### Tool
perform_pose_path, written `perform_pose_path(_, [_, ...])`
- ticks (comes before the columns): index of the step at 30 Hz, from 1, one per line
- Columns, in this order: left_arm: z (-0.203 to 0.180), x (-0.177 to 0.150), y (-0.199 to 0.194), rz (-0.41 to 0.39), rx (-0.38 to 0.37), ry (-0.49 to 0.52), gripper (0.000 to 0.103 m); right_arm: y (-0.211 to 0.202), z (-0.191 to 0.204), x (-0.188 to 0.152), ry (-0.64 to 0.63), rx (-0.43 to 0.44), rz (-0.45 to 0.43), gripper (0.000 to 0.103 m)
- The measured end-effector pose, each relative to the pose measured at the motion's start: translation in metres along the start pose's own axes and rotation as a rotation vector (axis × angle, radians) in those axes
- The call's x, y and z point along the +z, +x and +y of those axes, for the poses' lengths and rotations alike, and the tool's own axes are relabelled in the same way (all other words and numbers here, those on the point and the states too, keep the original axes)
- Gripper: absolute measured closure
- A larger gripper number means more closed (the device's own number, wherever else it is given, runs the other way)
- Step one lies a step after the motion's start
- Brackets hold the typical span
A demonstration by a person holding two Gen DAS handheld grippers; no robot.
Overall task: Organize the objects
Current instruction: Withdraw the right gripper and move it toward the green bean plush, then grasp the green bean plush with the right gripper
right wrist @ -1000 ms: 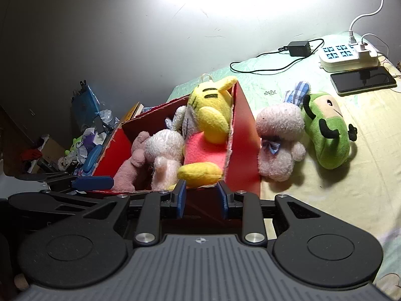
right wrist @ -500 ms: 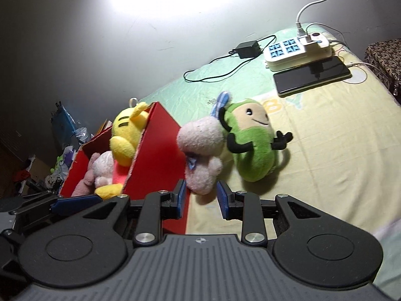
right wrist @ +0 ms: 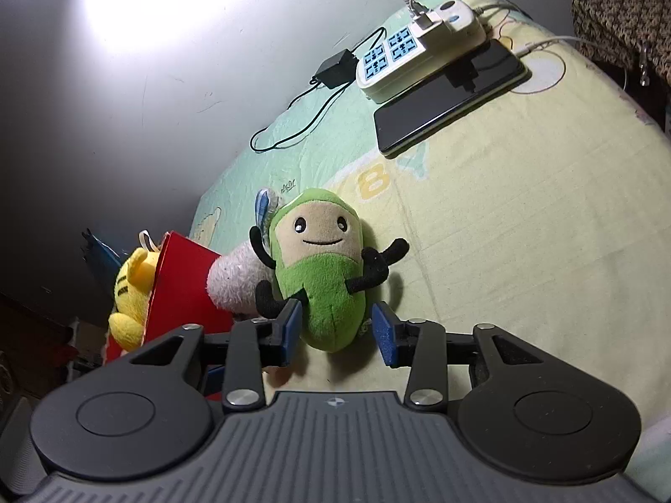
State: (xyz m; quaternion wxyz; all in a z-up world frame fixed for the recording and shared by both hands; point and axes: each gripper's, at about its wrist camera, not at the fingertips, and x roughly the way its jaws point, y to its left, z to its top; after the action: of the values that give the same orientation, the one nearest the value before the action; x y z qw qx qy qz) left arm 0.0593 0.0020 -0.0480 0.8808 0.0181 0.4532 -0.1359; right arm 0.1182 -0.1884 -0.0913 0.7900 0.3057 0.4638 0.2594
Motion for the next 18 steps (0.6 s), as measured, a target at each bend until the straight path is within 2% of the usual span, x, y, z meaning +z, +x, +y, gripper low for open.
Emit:
perform_pose_path(5, [0.011,0.013,0.029,0.016,-0.016,-0.054,0.029,0.023,-0.012,0.014,0.012,0.008,0.03,0.058])
perform_pose_path(9, [0.021,0.021,0.043,0.024,-0.054,-0.102,0.031,0.037,-0.02,0.022,0.05,0.047,0.042,0.058])
perform_pose_path(11, [0.026,0.024,0.049,0.029,-0.057,-0.122,0.028,0.045,-0.023,0.026,0.052,0.043,0.052,0.058])
perform_pose_path(15, [0.032,0.031,0.054,0.025,-0.063,-0.151,0.028,0.056,-0.028,0.032,0.072,0.077,0.053,0.049])
perform_pose_path(18, [0.04,0.033,0.057,0.019,-0.048,-0.177,0.02,0.064,-0.031,0.036,0.095,0.14,0.08,0.048])
